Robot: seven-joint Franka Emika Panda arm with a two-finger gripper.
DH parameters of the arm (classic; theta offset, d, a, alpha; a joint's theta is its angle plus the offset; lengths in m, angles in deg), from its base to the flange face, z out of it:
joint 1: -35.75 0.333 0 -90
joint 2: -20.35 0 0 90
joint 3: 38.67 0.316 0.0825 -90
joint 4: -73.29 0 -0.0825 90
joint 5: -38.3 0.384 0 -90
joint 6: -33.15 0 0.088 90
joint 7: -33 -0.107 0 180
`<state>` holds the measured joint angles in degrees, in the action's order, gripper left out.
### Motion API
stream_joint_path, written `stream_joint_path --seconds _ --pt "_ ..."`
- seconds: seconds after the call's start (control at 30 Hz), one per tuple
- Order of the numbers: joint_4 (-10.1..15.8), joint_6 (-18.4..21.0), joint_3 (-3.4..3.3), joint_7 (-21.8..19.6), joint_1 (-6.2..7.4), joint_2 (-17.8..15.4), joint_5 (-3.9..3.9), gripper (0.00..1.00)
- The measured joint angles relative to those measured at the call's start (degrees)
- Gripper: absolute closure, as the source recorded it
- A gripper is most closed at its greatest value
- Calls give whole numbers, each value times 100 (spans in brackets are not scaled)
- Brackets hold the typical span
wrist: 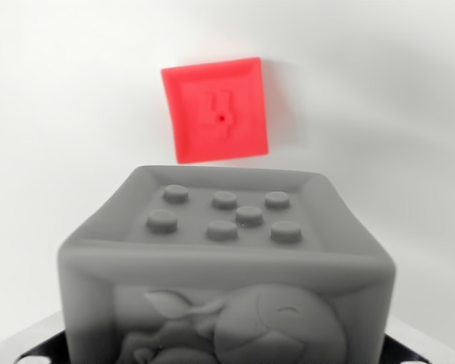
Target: Destack cube
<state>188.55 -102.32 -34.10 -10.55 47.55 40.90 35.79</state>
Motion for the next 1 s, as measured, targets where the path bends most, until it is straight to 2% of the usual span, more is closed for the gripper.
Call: stream_joint_path --seconds 1.0 --pt "1156 -730 -173 -708 -4 -428 97 100"
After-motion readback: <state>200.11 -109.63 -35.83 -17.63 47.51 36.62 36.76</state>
